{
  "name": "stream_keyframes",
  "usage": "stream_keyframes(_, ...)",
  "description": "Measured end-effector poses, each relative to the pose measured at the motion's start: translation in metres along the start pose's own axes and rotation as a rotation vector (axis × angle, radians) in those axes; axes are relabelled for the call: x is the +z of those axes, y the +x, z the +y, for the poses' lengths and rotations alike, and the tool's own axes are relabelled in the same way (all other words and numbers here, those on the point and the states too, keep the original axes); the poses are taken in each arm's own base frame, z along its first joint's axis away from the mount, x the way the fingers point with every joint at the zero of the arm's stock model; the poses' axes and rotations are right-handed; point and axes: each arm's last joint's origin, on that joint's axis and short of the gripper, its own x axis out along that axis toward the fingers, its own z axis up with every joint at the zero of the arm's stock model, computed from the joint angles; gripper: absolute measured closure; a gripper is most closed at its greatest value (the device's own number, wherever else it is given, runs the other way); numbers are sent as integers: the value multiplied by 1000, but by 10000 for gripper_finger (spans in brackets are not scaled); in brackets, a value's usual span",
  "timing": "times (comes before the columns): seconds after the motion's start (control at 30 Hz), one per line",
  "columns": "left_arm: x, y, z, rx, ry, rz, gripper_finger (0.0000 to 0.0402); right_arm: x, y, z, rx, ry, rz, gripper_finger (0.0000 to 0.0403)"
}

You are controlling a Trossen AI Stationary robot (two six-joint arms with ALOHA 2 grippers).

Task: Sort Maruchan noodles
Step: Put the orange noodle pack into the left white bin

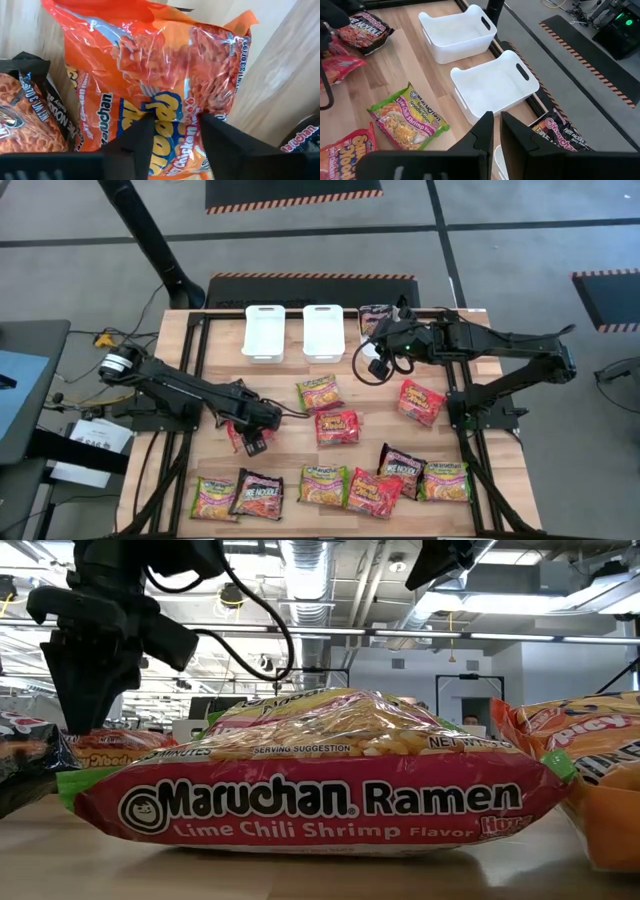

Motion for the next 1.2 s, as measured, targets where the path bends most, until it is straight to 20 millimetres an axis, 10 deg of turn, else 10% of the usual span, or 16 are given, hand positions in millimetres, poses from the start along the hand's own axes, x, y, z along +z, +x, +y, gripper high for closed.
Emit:
stream_keyframes(0.23,0,0,-1,-19,32,8,390,0,0,0,0,2,-3,346)
stream_keyframes(0.77,26,-54,-22,-41,163,-187,400,2,0,0,1,12,-18,346)
stream_keyframes(1.2,48,-110,-3,305,215,-330,401,2,0,0,0,13,-21,346)
